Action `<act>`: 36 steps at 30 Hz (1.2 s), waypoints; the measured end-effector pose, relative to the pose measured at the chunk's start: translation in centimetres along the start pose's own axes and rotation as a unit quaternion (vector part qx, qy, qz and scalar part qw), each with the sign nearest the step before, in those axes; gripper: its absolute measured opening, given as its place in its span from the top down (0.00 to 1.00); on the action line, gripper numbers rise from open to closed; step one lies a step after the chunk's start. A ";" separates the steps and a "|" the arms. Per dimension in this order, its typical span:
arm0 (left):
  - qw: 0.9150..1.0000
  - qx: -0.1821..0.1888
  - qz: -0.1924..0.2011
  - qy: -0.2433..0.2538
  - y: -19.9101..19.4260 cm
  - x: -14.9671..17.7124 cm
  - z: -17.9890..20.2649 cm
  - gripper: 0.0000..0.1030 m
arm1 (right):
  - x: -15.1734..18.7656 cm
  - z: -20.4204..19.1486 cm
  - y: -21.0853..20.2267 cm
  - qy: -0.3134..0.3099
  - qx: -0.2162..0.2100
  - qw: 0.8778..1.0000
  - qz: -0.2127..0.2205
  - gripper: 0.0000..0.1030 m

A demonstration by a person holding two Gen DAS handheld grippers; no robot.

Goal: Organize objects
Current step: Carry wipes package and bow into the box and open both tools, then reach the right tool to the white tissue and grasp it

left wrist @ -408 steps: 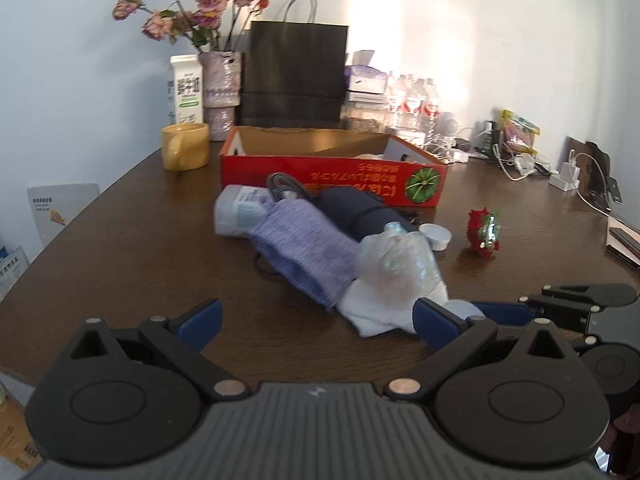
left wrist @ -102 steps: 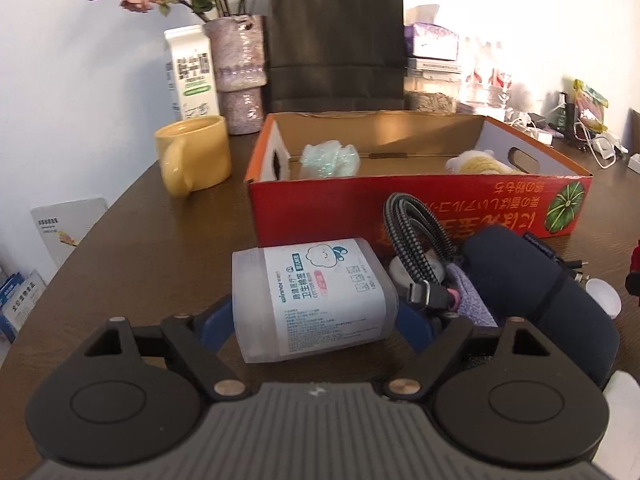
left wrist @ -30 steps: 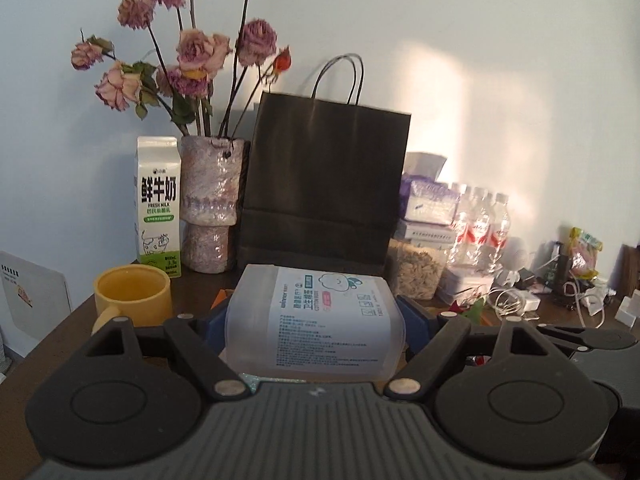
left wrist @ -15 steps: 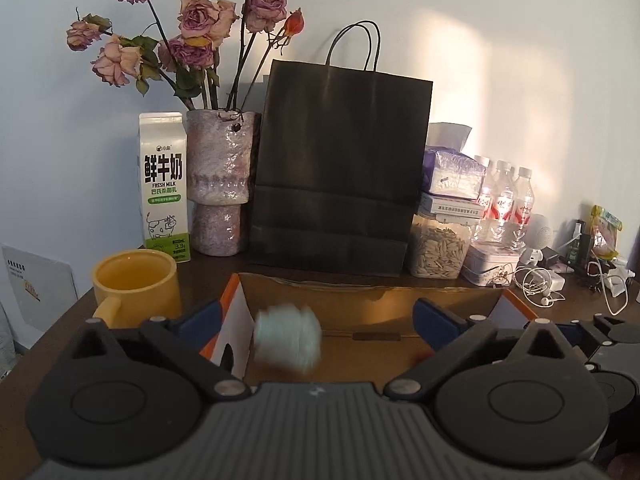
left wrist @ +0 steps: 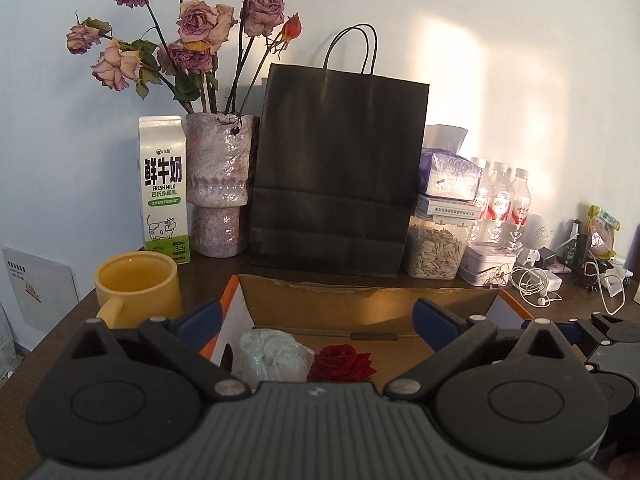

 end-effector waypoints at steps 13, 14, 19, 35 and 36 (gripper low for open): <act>1.000 0.014 0.024 -0.007 -6.8 0.5 -2.3 0.00 | -0.1 -3.0 -5.6 -0.033 -0.002 0.999 0.029 0.00; 1.000 0.016 0.021 -0.003 -7.5 1.0 -2.7 0.00 | 0.3 -3.3 -6.4 -0.034 -0.006 0.999 0.028 0.00; 1.000 0.014 0.006 0.021 -10.7 3.5 -4.2 0.00 | 2.6 -4.7 -10.0 -0.042 -0.009 0.999 0.021 0.00; 0.998 0.004 -0.051 0.039 -18.0 10.9 -7.1 0.00 | 12.7 -8.2 -17.7 -0.015 -0.019 0.999 -0.038 0.00; 0.998 0.003 -0.056 0.038 -18.4 11.3 -7.3 0.00 | 13.2 -8.5 -18.0 -0.014 -0.022 0.999 -0.042 0.00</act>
Point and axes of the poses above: each gripper's, at about its wrist camera, not at the fingertips, and y roughly the way its jaws point, z to its right, x to its underside, the point moved 6 cm from there along y, roughly the way its jaws point, and after that the axes turned 15 degrees about -x, right-handed, at the moved point
